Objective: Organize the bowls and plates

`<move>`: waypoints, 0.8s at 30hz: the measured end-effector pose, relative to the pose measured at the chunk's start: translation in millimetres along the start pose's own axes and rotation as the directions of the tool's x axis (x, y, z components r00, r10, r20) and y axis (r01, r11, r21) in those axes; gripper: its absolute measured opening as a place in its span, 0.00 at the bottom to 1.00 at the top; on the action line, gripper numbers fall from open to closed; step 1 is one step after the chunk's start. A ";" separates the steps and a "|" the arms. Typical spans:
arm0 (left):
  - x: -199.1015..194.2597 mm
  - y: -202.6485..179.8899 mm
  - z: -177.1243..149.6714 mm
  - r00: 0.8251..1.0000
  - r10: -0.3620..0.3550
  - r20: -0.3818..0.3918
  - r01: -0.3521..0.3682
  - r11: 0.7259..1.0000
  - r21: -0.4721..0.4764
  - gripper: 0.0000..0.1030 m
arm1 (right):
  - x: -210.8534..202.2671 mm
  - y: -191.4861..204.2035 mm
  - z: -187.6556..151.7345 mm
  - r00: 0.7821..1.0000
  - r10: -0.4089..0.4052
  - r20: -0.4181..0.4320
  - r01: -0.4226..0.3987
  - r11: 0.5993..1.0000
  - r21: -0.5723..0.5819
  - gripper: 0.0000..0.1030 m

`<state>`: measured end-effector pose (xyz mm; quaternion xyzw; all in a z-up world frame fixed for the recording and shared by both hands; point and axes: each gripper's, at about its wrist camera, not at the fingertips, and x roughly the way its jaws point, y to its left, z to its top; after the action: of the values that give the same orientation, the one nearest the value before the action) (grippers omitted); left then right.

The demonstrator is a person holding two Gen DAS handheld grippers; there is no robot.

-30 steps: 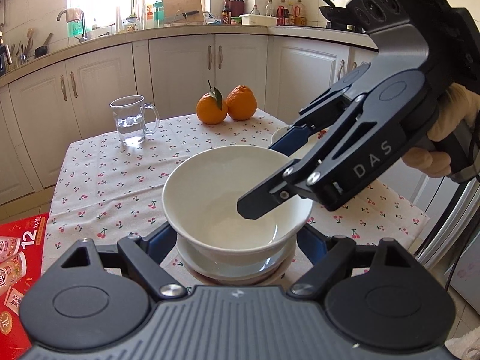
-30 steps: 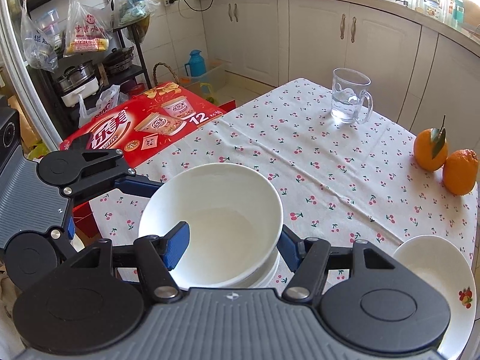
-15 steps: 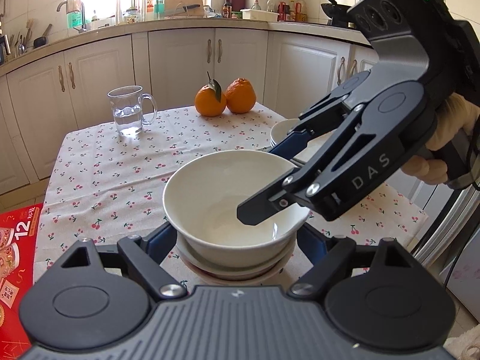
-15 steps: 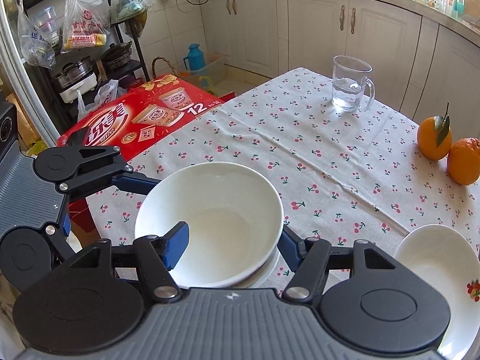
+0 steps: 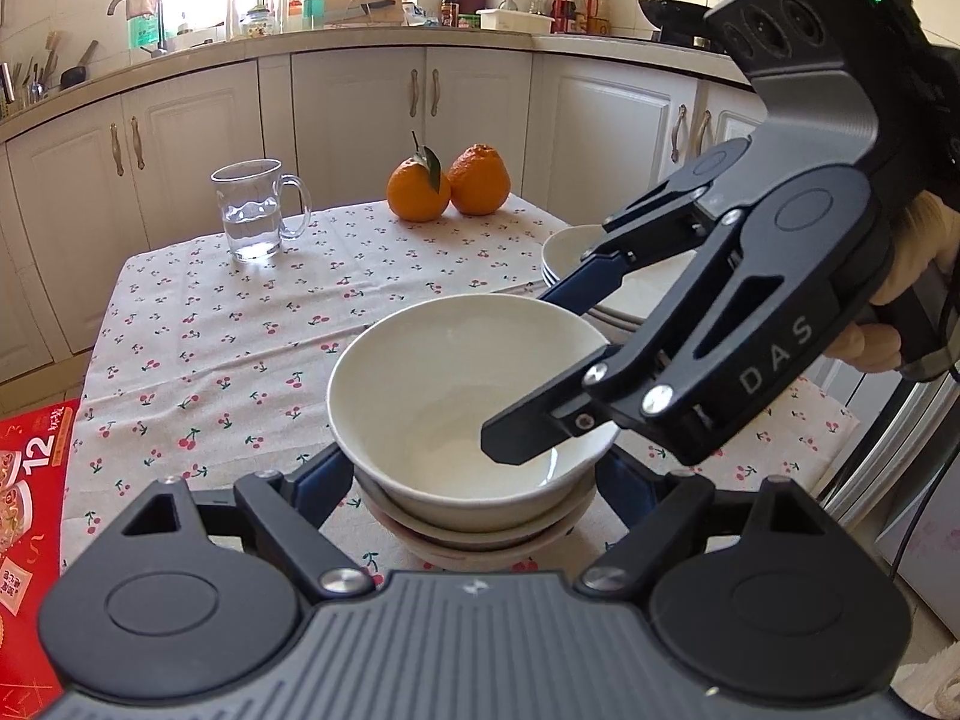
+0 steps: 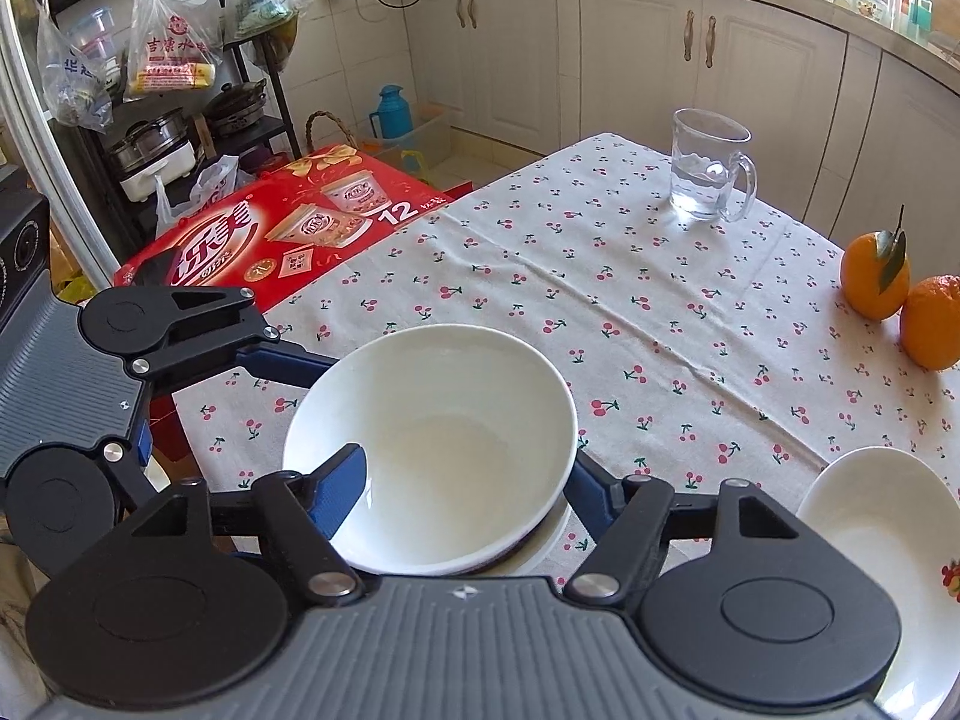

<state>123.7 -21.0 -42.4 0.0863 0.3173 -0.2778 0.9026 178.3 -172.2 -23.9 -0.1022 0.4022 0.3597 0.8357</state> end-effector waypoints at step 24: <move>-19.0 20.0 -23.4 0.995 -0.030 -0.094 0.045 0.986 0.158 0.91 | -21.8 38.5 -35.0 0.992 -0.122 0.019 0.123 0.984 -0.130 1.00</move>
<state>110.3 11.8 -49.4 0.1653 0.3367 -0.3149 0.8719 121.9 -172.0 -26.0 -0.1792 0.3661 0.3338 0.8500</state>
